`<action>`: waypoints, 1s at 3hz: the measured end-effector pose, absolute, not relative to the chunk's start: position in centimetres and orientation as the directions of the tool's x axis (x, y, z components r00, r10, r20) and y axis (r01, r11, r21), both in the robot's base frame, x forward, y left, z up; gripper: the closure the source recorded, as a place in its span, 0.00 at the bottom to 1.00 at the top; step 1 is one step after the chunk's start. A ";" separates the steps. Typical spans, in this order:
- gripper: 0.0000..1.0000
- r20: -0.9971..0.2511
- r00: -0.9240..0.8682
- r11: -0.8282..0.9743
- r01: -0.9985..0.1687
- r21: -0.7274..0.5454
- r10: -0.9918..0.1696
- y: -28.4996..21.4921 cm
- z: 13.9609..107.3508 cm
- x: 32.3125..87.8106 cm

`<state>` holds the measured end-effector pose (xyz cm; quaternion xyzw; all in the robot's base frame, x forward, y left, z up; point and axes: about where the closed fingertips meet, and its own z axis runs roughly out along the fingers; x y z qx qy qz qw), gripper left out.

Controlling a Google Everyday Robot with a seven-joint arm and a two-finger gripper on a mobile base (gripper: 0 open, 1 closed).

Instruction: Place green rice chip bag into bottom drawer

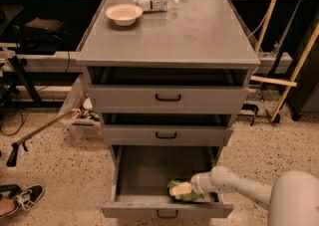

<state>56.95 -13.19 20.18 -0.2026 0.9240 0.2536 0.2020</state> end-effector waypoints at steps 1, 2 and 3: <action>0.00 -0.476 -0.836 0.789 -0.477 0.387 -0.272 -13.2 20.2 56.9; 0.00 -0.496 -0.821 0.793 -0.490 0.361 -0.282 -12.9 22.6 56.3; 0.00 -0.597 -0.774 0.842 -0.455 0.291 -0.211 -14.9 30.7 57.2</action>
Offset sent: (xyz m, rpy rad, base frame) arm -0.0210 0.0062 0.0944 -0.0611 -0.1163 0.0073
